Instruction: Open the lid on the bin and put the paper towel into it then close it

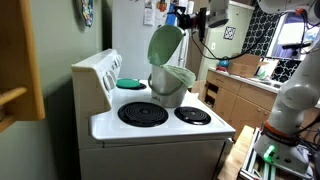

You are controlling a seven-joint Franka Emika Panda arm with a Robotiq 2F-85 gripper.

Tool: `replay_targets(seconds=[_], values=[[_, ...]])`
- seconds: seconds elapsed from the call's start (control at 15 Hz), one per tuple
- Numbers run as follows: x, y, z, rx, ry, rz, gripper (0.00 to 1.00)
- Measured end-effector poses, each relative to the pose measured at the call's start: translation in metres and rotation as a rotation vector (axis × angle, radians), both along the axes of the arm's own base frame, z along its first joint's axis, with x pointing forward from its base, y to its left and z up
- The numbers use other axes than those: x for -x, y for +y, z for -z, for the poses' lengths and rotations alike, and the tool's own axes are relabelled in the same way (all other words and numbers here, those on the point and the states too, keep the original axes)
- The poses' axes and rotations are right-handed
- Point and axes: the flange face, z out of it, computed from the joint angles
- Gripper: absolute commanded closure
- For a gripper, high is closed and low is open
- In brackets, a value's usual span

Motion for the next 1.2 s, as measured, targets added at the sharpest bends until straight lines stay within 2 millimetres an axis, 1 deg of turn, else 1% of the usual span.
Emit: replay_targets(seconds=[0.13, 0.27, 0.53, 0.67, 0.73, 0.87, 1.2], values=[[-0.001, -0.010, 0.002, 0.067, -0.007, 0.016, 0.00], [0.002, -0.024, 0.001, 0.170, -0.023, 0.033, 0.00], [0.028, -0.066, -0.005, 0.406, -0.020, 0.072, 0.00], [0.044, -0.083, 0.001, 0.518, 0.012, 0.094, 0.00], [0.052, -0.089, 0.008, 0.570, 0.038, 0.102, 0.00], [0.067, -0.101, 0.033, 0.661, 0.109, 0.110, 0.00], [0.099, -0.126, 0.123, 0.815, 0.357, 0.112, 0.00]])
